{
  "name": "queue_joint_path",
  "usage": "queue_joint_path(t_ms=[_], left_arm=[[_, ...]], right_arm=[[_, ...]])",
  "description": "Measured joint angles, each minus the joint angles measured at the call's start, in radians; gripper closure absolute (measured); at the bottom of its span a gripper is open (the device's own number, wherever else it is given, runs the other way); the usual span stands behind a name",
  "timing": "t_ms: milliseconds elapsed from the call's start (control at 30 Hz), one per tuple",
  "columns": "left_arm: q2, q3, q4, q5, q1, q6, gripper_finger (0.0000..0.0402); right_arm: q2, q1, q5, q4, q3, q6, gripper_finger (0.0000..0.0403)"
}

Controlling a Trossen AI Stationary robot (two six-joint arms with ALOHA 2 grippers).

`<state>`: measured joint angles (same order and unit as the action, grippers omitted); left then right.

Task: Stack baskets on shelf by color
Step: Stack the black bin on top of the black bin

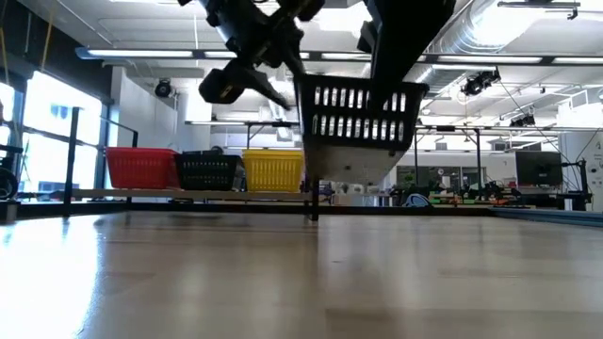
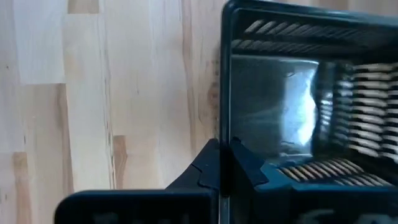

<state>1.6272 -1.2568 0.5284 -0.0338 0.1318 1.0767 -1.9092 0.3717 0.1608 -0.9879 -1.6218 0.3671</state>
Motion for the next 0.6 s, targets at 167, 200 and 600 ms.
queue_joint_path(t_ms=[167, 200, 600], left_arm=[[-0.044, -0.001, 0.076, 0.038, 0.011, -0.020, 0.0264], [-0.061, 0.004, 0.108, 0.043, 0.015, -0.030, 0.0264], [-0.286, 0.003, 0.252, 0.159, 0.006, -0.095, 0.0266]], right_arm=[[0.023, 0.000, 0.019, 0.006, 0.000, -0.010, 0.0403], [0.024, 0.000, 0.017, 0.013, 0.000, -0.019, 0.0403], [0.024, -0.034, -0.076, 0.197, 0.000, -0.211, 0.0403]])
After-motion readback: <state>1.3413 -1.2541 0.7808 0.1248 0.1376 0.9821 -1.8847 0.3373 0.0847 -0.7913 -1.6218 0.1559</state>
